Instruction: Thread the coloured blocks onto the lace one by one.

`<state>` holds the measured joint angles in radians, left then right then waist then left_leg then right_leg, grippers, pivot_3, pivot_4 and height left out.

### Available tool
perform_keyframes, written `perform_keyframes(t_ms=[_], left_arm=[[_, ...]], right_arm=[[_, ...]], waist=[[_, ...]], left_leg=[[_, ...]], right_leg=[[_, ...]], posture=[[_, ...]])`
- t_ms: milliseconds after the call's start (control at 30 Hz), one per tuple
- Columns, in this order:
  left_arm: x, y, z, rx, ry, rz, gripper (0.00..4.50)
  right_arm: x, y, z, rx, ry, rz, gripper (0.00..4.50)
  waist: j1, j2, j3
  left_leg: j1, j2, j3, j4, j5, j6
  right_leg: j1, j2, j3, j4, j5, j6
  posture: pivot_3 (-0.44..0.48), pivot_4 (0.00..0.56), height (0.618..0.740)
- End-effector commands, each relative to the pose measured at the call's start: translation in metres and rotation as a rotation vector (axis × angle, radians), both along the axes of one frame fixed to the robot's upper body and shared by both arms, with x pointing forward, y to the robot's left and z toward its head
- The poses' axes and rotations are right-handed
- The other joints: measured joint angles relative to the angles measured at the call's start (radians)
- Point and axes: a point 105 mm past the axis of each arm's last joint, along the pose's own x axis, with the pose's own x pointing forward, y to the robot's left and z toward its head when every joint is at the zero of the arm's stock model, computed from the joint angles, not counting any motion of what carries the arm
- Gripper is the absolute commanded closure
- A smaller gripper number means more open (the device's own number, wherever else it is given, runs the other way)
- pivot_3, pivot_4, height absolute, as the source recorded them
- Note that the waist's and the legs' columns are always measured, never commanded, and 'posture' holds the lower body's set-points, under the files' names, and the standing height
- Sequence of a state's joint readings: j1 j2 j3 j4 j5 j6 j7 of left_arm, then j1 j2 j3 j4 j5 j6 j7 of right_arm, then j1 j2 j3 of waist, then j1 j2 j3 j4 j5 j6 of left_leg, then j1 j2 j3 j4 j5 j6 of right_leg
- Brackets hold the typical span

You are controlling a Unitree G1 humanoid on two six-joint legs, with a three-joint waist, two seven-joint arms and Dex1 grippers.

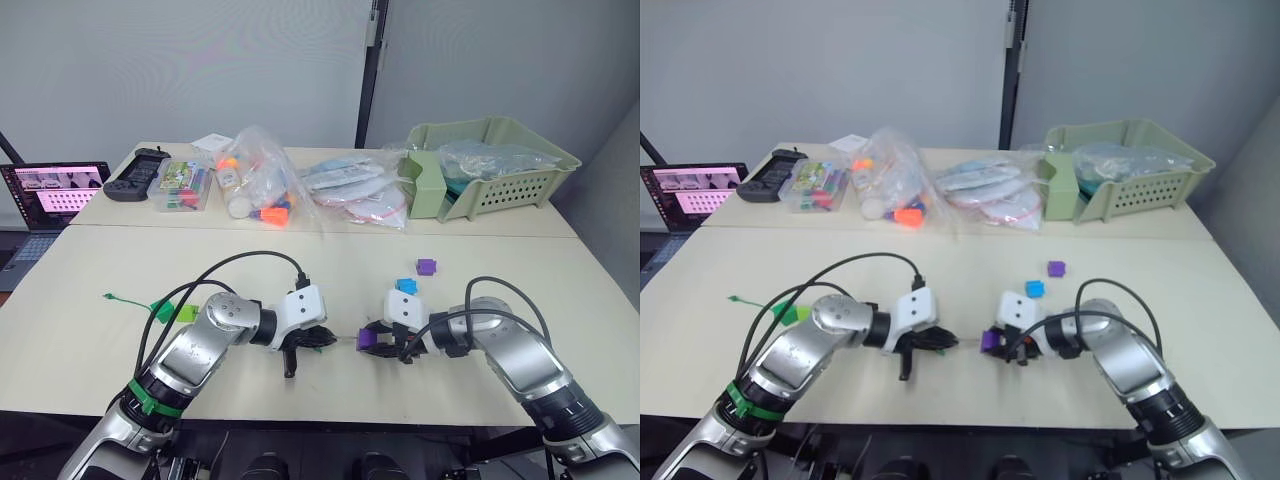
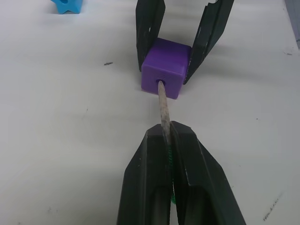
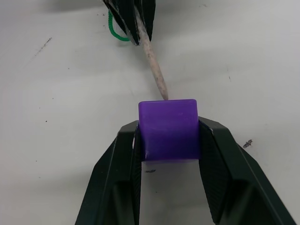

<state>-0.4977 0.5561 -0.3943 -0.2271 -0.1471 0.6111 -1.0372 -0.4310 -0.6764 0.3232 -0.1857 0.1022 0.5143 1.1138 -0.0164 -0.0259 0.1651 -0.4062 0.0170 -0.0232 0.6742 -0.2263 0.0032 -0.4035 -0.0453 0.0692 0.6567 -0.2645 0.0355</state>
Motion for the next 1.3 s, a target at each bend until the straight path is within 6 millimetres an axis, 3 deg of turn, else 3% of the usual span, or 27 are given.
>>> perform_keyframes(t_ms=[33, 667, 1300], left_arm=[[-0.003, -0.012, 0.011, -0.026, -0.045, -0.050, 4.50], [-0.004, -0.064, 0.008, -0.104, -0.031, -0.184, 4.50], [-0.003, -0.062, 0.008, -0.066, -0.072, -0.201, 4.50]], right_arm=[[-0.009, 0.007, -0.008, 0.000, 0.053, 0.032, 3.34], [-0.013, 0.018, -0.003, 0.028, 0.060, 0.033, 3.34], [-0.022, 0.021, -0.005, 0.027, 0.112, 0.042, 3.34]], waist=[[0.000, 0.000, 0.000], [0.019, 0.000, 0.000], [0.019, 0.000, 0.000]], left_leg=[[0.000, 0.000, 0.000, 0.000, 0.000, 0.000], [0.001, -0.002, 0.000, 0.003, 0.000, 0.000], [0.007, -0.002, -0.001, 0.002, 0.000, 0.000]], right_leg=[[0.000, 0.000, 0.000, 0.000, 0.000, 0.000], [0.004, -0.001, -0.001, -0.001, 0.000, 0.001], [0.011, -0.001, -0.001, -0.005, 0.000, 0.002]], posture=[[0.000, 0.150, 0.740], [0.000, 0.150, 0.740], [0.000, 0.150, 0.740]])
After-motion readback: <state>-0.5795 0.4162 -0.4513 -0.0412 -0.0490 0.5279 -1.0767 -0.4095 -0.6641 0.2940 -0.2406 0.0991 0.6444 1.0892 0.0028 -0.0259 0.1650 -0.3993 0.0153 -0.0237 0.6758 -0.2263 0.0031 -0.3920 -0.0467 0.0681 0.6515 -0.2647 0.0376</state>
